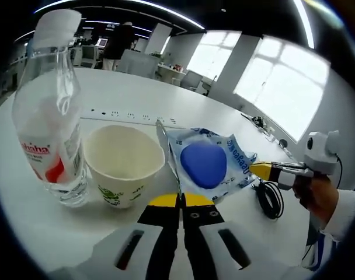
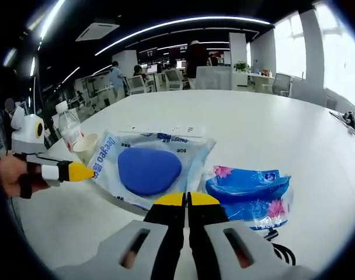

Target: Arrange the tabletop items into an orderly group along one side of the table until the central work area is clear of visible clutter.

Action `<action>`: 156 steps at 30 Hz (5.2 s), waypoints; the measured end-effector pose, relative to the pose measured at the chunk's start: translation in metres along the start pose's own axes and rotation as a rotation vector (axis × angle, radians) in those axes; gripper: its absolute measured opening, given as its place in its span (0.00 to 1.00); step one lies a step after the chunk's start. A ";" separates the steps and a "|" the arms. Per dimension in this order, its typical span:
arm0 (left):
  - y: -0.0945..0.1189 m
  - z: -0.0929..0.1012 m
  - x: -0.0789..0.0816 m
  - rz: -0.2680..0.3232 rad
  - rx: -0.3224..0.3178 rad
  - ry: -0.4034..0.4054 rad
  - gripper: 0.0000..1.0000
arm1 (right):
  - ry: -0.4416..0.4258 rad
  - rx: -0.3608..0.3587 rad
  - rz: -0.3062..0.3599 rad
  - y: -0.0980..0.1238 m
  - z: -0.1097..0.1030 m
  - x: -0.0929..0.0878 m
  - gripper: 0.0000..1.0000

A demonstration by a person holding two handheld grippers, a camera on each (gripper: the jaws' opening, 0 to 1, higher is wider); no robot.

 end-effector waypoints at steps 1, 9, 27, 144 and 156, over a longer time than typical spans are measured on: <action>0.000 0.000 0.000 0.002 -0.002 0.003 0.00 | 0.002 0.001 0.002 0.000 -0.001 0.001 0.00; 0.001 0.000 0.000 0.006 -0.008 0.009 0.00 | 0.007 0.005 -0.003 -0.002 -0.003 0.001 0.00; -0.001 -0.001 -0.001 0.000 -0.007 0.025 0.00 | 0.002 -0.007 -0.017 -0.007 0.002 0.001 0.00; 0.039 -0.010 -0.025 -0.011 -0.055 0.026 0.42 | 0.031 0.035 -0.003 0.028 -0.002 -0.018 0.42; 0.061 -0.009 -0.035 -0.023 -0.098 -0.044 0.56 | 0.045 0.071 0.016 0.050 -0.002 -0.028 0.48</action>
Point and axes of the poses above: the point that each gripper's makers call its tool centre point, and the gripper's own axes: y roughly backward along the fingers, z roughly to its right, x roughly out of its top, the point moved 6 cm from there along y, roughly backward along the fingers, and after that the axes turned 12 degrees about -z, right-handed, at the moved point
